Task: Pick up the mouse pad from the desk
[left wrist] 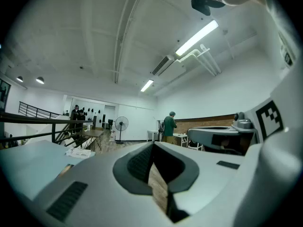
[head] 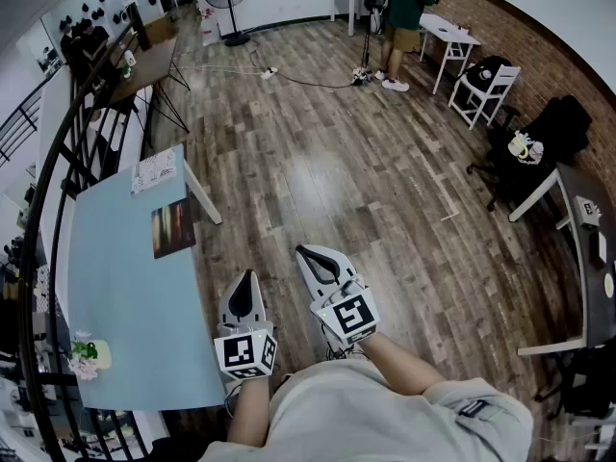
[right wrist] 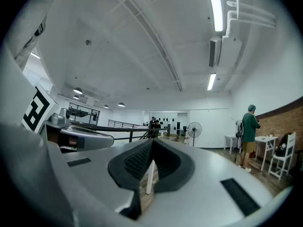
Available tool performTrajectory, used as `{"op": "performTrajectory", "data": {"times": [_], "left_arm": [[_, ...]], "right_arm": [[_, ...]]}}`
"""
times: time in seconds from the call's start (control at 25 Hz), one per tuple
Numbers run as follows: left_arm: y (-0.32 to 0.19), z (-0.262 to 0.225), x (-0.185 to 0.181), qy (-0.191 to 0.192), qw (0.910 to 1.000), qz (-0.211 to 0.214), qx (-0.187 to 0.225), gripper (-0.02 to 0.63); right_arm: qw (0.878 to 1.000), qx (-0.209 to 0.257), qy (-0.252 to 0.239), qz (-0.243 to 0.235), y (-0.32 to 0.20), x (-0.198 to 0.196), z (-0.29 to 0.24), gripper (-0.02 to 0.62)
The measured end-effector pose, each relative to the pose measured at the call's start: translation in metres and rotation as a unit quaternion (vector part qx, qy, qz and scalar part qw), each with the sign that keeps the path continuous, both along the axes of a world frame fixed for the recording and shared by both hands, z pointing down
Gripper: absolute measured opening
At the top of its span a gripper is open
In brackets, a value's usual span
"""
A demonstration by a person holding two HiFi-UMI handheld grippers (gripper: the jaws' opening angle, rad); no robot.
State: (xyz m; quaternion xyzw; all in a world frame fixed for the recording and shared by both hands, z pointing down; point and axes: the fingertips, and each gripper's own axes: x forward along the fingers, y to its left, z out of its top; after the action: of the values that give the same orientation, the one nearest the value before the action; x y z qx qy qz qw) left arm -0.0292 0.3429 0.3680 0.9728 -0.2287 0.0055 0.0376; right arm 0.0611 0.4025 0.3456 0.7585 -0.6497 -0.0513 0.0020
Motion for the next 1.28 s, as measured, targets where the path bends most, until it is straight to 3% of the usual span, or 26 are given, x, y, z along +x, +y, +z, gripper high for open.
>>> {"op": "performTrajectory", "data": {"times": [0.48, 0.88, 1.08, 1.28], "left_arm": [[0.012, 0.013, 0.040, -0.010, 0.9998, -0.017, -0.008, 0.012], [0.009, 0.037, 0.040, -0.043, 0.9978, -0.047, -0.016, 0.012], [0.000, 0.048, 0.065, -0.054, 0.9976, -0.034, -0.025, 0.012], [-0.036, 0.052, 0.091, -0.054, 0.9981, -0.013, -0.027, 0.012]], "right_arm": [[0.999, -0.002, -0.011, -0.045, 0.003, 0.032, 0.010, 0.005], [0.995, -0.022, -0.038, -0.086, -0.005, 0.039, 0.043, 0.032], [0.996, -0.030, -0.032, -0.082, -0.014, 0.059, 0.043, 0.031], [0.997, -0.034, -0.047, -0.046, -0.043, 0.090, 0.055, 0.031]]}}
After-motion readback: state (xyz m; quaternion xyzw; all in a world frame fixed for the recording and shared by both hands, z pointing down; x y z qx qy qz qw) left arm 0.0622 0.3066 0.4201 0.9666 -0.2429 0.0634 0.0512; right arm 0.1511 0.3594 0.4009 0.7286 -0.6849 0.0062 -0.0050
